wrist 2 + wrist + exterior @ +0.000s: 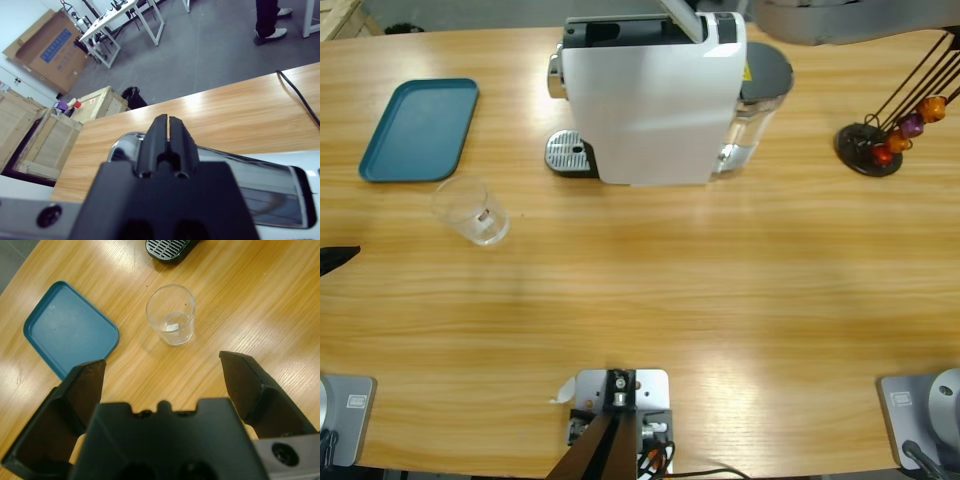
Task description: Pour coffee
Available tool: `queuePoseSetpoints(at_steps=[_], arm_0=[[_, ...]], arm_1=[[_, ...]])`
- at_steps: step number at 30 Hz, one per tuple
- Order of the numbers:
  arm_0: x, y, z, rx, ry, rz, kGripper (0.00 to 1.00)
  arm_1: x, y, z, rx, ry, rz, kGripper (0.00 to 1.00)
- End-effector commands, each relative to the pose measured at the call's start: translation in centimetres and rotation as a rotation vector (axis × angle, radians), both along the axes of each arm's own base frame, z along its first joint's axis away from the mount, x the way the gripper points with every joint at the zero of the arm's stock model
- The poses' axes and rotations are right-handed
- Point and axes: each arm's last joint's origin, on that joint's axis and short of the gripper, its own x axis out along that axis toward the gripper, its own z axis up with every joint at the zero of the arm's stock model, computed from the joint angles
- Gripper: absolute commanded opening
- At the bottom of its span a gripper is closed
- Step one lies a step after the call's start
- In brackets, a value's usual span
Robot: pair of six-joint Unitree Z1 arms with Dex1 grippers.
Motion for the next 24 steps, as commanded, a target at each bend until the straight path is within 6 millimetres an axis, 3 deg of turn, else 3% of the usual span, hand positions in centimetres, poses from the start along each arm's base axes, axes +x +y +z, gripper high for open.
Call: queuePoseSetpoints(at_steps=[1, 14, 24], arm_0=[[0.0, -0.2, -1.1, 0.016, 0.034, -0.026, 0.996], [0.1, -0.3, -1.2, 0.022, 0.037, -0.032, 0.996], [0.1, -0.3, -1.2, 0.023, 0.037, -0.033, 0.996]], arm_1=[[-0.5, 4.0, -7.1, -0.146, 0.103, 0.068, 0.0], [-1.4, 6.1, -10.8, -0.253, 0.144, 0.12, 0.0], [-0.5, 5.4, -11.8, -0.31, 0.185, 0.099, 0.0]])
